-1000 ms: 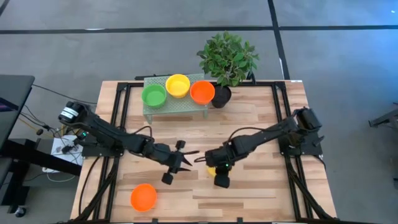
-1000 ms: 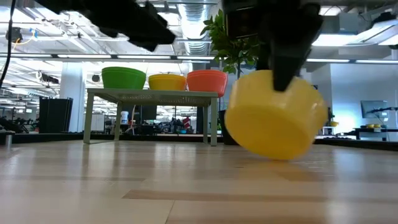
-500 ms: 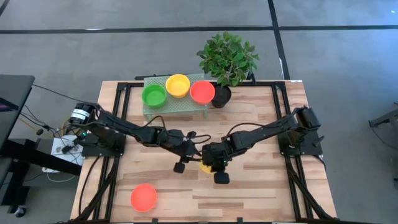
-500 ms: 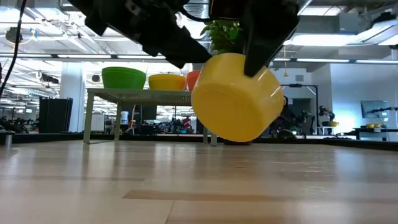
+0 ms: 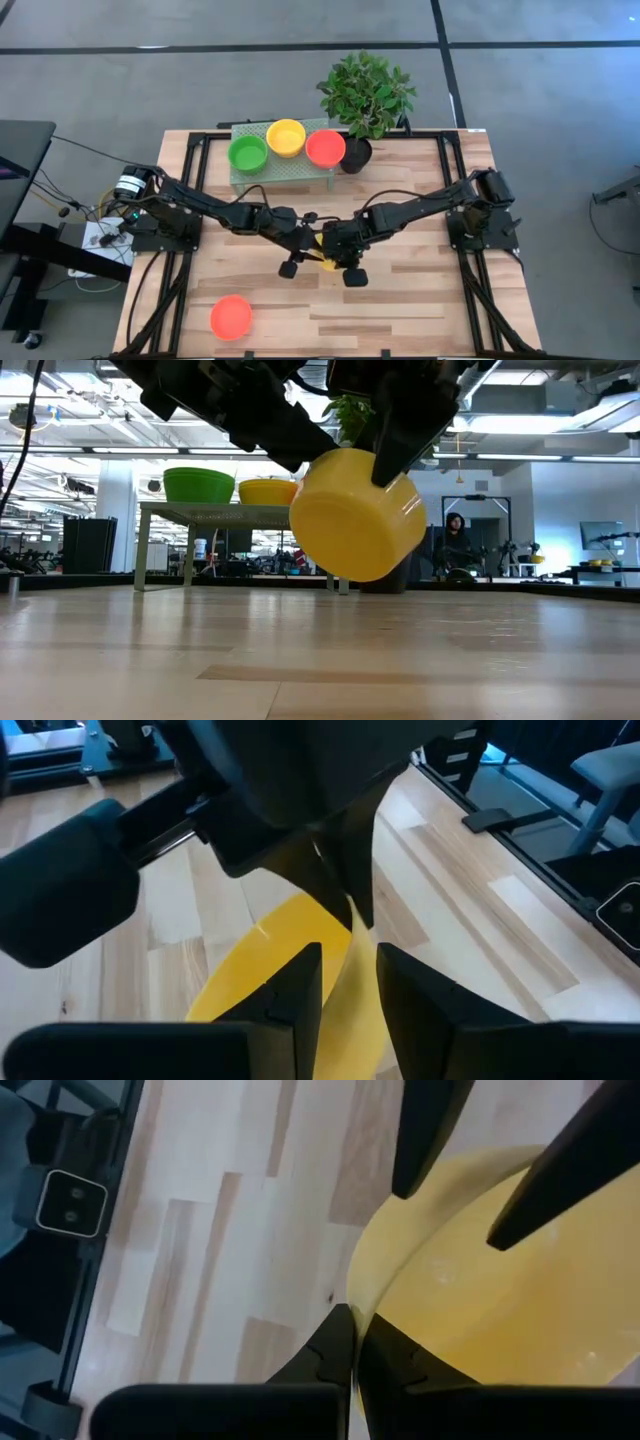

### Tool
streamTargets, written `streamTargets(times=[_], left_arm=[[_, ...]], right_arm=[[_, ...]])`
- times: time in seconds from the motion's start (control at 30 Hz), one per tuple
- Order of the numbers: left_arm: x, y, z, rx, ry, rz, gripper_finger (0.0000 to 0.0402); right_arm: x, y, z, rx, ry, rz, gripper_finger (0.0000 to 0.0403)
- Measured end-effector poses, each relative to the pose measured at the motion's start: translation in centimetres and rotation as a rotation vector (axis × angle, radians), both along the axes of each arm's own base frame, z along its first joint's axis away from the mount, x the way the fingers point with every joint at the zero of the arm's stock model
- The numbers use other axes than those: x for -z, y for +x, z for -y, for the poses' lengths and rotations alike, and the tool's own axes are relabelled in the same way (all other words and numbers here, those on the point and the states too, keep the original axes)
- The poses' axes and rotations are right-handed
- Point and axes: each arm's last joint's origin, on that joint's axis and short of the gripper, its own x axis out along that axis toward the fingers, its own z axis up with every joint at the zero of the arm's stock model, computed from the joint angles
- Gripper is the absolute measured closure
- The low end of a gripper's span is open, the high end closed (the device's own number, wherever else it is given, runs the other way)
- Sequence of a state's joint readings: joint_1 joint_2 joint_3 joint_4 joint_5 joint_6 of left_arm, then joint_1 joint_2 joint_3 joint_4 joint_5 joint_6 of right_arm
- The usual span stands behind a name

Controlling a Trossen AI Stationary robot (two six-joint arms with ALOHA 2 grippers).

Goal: Pick & Place Mini bowls
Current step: Stack the yellow bowl on top of the yellow bowl on the shelf

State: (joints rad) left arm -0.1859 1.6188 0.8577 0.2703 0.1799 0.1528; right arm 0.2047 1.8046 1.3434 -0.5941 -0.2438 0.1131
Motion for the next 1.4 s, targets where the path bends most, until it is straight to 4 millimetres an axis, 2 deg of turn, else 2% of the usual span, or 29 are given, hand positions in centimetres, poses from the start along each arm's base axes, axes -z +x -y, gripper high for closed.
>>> streamTargets(times=[0.17,0.3,0.5,0.63,0.83,1.03,1.2,1.3,1.4], left_arm=[[0.3,-0.1,-0.6,-0.025,-0.006,-0.046,0.0302],[0.6,-0.3,-0.7,-0.035,-0.029,-0.099,0.031],[0.8,-0.7,0.5,0.027,-0.002,-0.108,0.0352],[1.0,-0.9,1.2,0.046,0.028,-0.108,0.0391],[1.0,-1.1,2.3,-0.004,0.041,-0.106,0.0392],[1.3,-2.0,4.3,-0.067,0.023,-0.157,0.0393],[1.3,-3.0,6.7,-0.106,0.07,-0.142,0.0393],[0.9,-3.5,7.4,-0.155,0.078,-0.178,0.0392],[-0.6,-3.5,7.4,-0.206,0.123,-0.224,0.0393]], right_arm=[[-0.1,0.0,-0.2,-0.012,0.016,0.003,0.0402],[-0.9,0.3,-0.2,-0.022,0.011,0.019,0.0402],[-1.6,0.7,0.0,-0.046,-0.024,0.07,0.0398],[-2.0,1.0,0.4,-0.039,-0.03,0.104,0.0377],[-2.1,1.0,0.5,-0.044,-0.053,0.121,0.0336],[-2.2,0.7,0.0,-0.011,-0.051,0.1,0.0318],[-4.6,-0.7,-0.3,0.039,-0.148,0.16,0.0315],[-7.1,-2.8,-0.5,0.061,-0.206,0.197,0.0315],[-9.4,-5.4,-0.7,0.084,-0.253,0.276,0.0315]])
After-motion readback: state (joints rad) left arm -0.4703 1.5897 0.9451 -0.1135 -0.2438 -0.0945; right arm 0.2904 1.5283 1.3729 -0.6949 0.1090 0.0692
